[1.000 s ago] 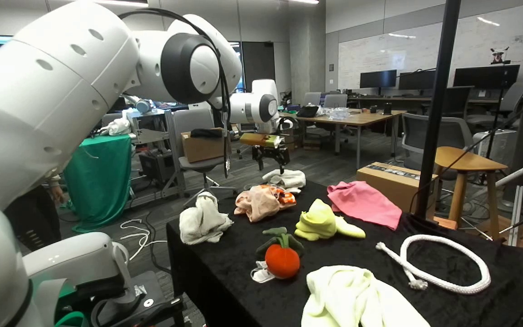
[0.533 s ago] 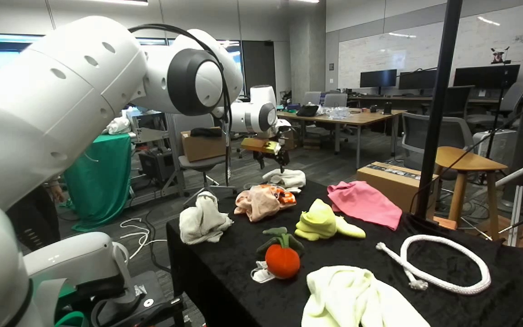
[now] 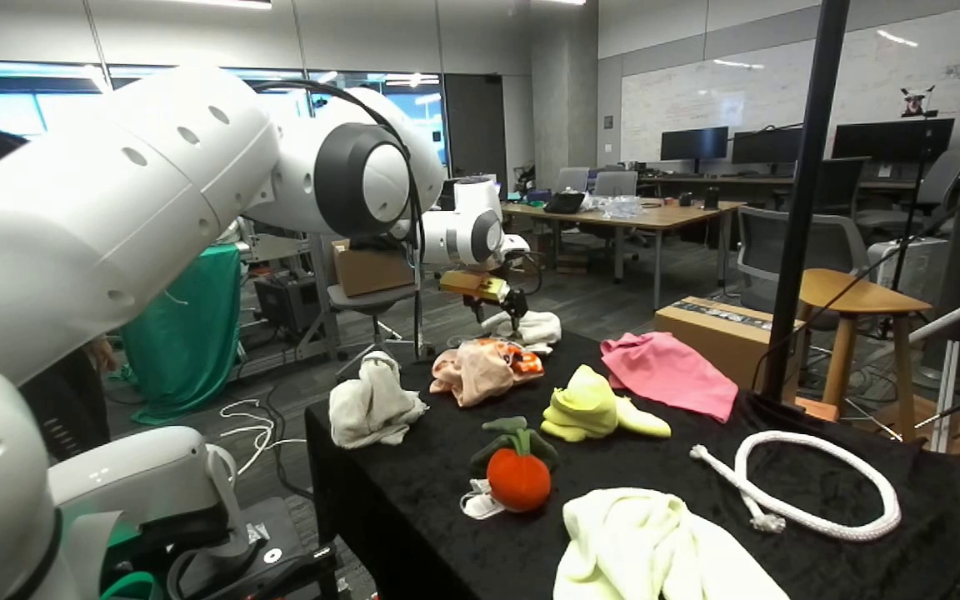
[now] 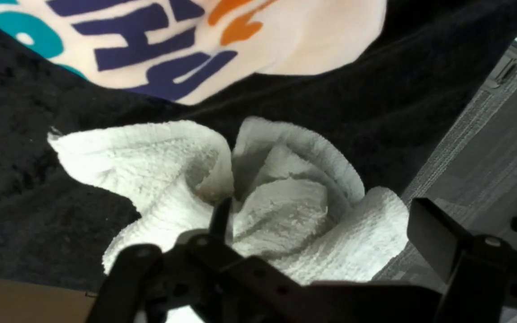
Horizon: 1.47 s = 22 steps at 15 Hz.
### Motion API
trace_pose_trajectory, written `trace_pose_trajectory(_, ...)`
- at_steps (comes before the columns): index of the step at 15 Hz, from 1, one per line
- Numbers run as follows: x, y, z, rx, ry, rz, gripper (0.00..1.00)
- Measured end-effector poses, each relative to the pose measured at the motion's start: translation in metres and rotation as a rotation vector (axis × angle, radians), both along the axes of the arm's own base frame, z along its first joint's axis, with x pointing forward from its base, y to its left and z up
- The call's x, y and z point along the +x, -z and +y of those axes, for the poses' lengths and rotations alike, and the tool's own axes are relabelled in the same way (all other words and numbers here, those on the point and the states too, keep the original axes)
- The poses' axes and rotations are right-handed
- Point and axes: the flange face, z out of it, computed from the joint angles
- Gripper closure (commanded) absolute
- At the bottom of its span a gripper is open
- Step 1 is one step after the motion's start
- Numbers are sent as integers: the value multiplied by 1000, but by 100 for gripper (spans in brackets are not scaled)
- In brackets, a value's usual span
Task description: Pile the rope, radish, t-shirts and towels together on the table
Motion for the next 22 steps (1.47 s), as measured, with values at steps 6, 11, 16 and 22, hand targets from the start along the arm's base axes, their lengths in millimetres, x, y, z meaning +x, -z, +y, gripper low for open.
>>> trace_pose_trajectory(6, 7, 6, 12, 9, 70, -42, 0)
trace_pose_trajectory(11, 24, 5, 5, 2, 131, -93, 0)
trace_pose_trajectory(16, 35, 19, -3, -28, 160, -123, 26)
trace_pose_trajectory(22, 39, 19, -6, -76, 171, -107, 71)
